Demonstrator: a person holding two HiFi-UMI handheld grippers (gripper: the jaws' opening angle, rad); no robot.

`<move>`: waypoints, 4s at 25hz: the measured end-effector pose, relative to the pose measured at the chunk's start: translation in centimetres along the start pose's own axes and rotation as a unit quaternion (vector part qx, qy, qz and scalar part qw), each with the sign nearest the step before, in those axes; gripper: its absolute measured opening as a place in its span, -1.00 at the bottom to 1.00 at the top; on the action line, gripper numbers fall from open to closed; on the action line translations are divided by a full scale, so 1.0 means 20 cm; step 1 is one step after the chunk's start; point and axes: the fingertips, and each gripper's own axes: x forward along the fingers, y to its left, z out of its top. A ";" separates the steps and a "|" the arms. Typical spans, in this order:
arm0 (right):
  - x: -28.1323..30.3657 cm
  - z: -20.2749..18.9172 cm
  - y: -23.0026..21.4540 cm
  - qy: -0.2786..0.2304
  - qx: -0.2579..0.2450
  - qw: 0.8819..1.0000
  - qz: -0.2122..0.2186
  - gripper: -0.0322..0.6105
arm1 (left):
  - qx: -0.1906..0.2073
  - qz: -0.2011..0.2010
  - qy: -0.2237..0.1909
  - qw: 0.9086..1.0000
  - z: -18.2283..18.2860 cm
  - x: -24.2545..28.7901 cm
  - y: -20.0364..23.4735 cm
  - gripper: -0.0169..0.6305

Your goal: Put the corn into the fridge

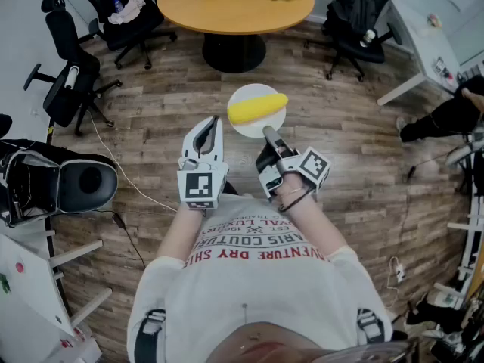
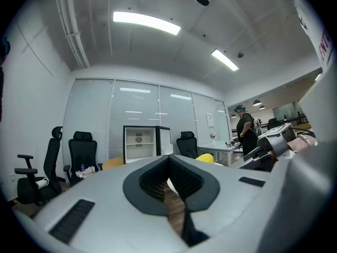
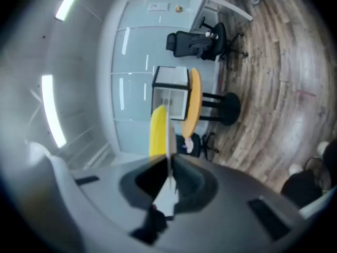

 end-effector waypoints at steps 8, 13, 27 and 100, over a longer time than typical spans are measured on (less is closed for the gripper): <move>0.00 -0.01 -0.02 0.008 0.001 1.000 0.002 -0.76 | -0.011 -0.006 -0.005 1.000 -0.02 0.00 -0.03 -0.87; 0.00 0.01 -0.02 0.011 0.005 1.000 0.009 -0.77 | -0.016 -0.010 -0.013 1.000 -0.01 0.01 -0.07 -0.87; 0.11 0.14 -0.08 0.004 0.033 0.999 -0.008 -0.79 | -0.013 -0.013 0.002 1.000 -0.04 0.15 -0.05 -0.87; 3.10 2.09 0.39 0.047 0.008 0.999 0.001 -0.79 | -0.026 0.065 0.013 0.997 -0.02 3.30 1.47 -0.87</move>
